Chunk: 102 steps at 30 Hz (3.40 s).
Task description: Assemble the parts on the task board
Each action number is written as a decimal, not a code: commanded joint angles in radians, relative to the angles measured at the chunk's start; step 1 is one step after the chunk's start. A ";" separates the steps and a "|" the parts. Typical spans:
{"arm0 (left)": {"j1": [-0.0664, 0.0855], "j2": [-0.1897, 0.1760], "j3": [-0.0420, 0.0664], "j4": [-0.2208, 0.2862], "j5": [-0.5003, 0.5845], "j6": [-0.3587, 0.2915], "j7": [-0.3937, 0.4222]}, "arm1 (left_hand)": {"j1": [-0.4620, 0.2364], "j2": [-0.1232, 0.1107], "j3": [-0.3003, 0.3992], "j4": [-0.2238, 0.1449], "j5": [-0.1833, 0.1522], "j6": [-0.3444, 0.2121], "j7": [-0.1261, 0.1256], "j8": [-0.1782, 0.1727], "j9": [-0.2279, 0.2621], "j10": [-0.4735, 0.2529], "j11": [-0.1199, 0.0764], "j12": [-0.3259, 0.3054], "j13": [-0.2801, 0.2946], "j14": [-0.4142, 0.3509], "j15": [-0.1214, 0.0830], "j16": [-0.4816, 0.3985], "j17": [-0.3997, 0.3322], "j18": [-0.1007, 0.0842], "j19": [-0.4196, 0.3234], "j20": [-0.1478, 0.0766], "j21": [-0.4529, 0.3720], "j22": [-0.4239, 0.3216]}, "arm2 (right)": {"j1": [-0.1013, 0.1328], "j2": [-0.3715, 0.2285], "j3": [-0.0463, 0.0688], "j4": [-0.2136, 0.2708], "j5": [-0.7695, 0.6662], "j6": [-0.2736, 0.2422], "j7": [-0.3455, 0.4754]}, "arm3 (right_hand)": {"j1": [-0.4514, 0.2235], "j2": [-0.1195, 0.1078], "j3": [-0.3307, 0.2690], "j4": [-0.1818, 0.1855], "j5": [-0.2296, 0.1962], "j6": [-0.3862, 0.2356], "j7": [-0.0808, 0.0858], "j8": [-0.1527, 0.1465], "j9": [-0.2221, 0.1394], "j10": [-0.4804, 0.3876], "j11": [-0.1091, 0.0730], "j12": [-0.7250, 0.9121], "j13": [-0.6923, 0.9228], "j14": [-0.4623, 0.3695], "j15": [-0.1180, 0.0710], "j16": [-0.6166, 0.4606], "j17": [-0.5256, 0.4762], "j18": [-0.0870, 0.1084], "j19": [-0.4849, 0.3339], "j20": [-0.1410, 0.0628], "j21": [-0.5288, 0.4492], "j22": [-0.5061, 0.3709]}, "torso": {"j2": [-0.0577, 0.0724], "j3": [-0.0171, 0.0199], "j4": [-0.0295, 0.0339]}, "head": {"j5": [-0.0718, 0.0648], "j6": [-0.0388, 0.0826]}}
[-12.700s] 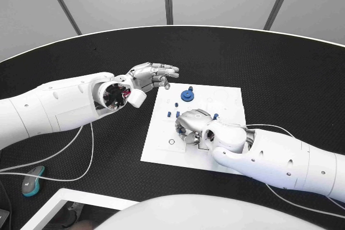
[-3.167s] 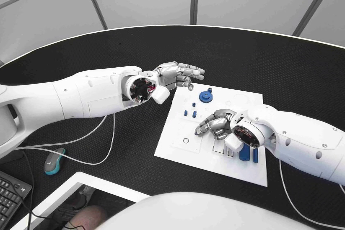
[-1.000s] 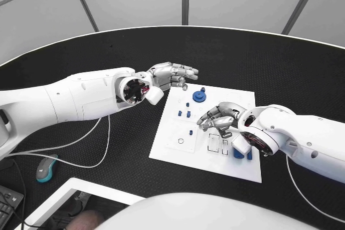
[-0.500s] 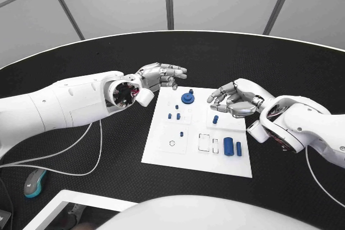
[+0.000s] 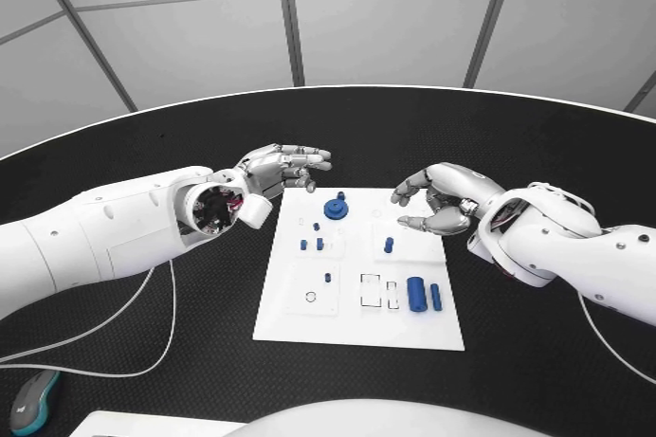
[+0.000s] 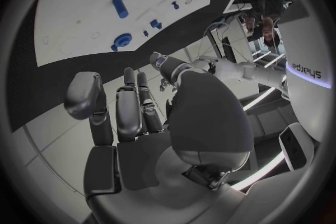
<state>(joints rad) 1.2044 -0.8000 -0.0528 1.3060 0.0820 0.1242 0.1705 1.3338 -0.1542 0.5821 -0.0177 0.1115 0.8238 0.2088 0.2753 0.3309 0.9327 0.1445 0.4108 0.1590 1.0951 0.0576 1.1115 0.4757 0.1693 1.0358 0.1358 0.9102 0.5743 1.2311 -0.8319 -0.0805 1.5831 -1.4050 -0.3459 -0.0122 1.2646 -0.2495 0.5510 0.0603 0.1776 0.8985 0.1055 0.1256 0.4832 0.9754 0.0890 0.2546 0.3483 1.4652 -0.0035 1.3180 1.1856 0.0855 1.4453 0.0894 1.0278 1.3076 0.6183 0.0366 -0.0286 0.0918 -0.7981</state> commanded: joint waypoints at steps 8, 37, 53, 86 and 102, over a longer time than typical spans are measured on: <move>0.000 -0.003 0.000 0.006 0.000 -0.001 0.003 | 0.001 0.002 -0.004 0.000 -0.005 -0.003 0.006 -0.001 0.001 -0.005 -0.003 0.006 0.001 -0.008 0.000 0.004 -0.001 0.016 0.001 0.007 -0.007 -0.001 | -0.003 0.074 -0.005 -0.065 -0.212 0.186 -0.091 | 0.036 0.006 -0.090 0.020 -0.014 -0.036 -0.019 -0.029 -0.014 -0.040 0.008 -0.026 -0.044 0.000 0.014 0.005 0.002 0.009 0.005 0.015 -0.005 0.059 | 0.005 -0.0011 0.0034 | -0.011 0.005; 0.000 -0.012 0.000 0.017 0.000 -0.006 -0.001 | 0.002 0.002 -0.005 0.000 -0.005 -0.002 0.005 0.000 0.002 -0.005 -0.004 0.009 0.002 -0.009 0.000 0.005 -0.002 0.016 0.001 0.007 -0.007 -0.001 | -0.012 0.147 -0.012 -0.135 -0.242 0.283 -0.113 | 0.066 0.023 -0.052 0.051 0.000 0.052 0.006 0.002 -0.016 0.086 -0.015 -0.017 -0.095 0.025 -0.005 0.040 0.045 -0.002 0.034 -0.001 0.063 0.085 | 0.004 -0.0035 0.0026 | -0.006 -0.011; 0.000 -0.018 0.000 0.024 0.000 -0.006 -0.005 | 0.002 0.002 -0.005 0.000 -0.005 -0.002 0.005 0.000 0.002 -0.005 -0.004 0.009 0.002 -0.009 0.000 0.005 -0.002 0.016 0.001 0.007 -0.007 -0.001 | -0.024 0.184 -0.013 -0.175 -0.242 0.282 -0.109 | 0.076 0.032 -0.019 0.050 0.006 0.063 0.012 0.006 -0.017 0.124 -0.024 -0.022 -0.108 0.033 -0.012 0.051 0.060 -0.007 0.042 -0.008 0.090 0.097 | 0.004 -0.0027 0.0011 | 0.006 -0.017; 0.001 -0.016 0.000 0.023 0.000 -0.005 -0.008 | 0.003 0.002 -0.006 0.000 -0.004 -0.002 0.005 0.001 0.002 -0.006 -0.004 0.011 0.002 -0.009 -0.001 0.006 -0.003 0.016 0.001 0.006 -0.008 -0.002 | -0.036 0.194 -0.015 -0.183 -0.242 0.255 -0.109 | 0.109 0.095 0.025 0.013 -0.015 0.172 0.002 0.066 0.014 0.241 -0.049 -0.025 -0.103 0.043 -0.034 0.064 0.081 -0.019 0.060 -0.028 0.163 0.131 | 0.002 -0.0012 -0.0008 | 0.012 -0.026; 0.000 -0.009 0.000 0.007 0.000 -0.001 -0.010 | 0.003 0.002 -0.006 0.001 -0.004 -0.002 0.005 0.001 0.003 -0.006 -0.004 0.012 0.003 -0.010 -0.001 0.006 -0.004 0.016 0.001 0.006 -0.008 -0.002 | -0.028 0.083 -0.008 0.025 -0.242 0.162 -0.164 | 0.120 0.109 0.040 -0.008 -0.017 0.179 0.003 0.081 0.030 0.265 -0.053 -0.030 -0.098 0.043 -0.038 0.063 0.080 -0.021 0.063 -0.033 0.175 0.137 | -0.003 -0.0026 -0.0066 | 0.019 -0.024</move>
<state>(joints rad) 1.2048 -0.8096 -0.0527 1.3140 0.0822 0.1228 0.1607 1.3338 -0.1542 0.5822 -0.0178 0.1115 0.8238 0.2088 0.2753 0.3324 0.9327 0.1445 0.4187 0.1603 1.0951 0.0576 1.1114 0.4736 0.1692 1.0358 0.1359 0.9063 0.5733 1.2012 -0.7312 -0.0900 1.5708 -1.6465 -0.1802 -0.1735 1.3820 -0.1474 0.5895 0.0550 0.1560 1.0716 0.1071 0.2002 0.4989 1.2317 0.0371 0.2281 0.2495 1.4652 -0.0360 1.3763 1.2657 0.0853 1.4632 0.0643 1.1965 1.3073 0.6174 0.0345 -0.0327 0.1088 -0.8233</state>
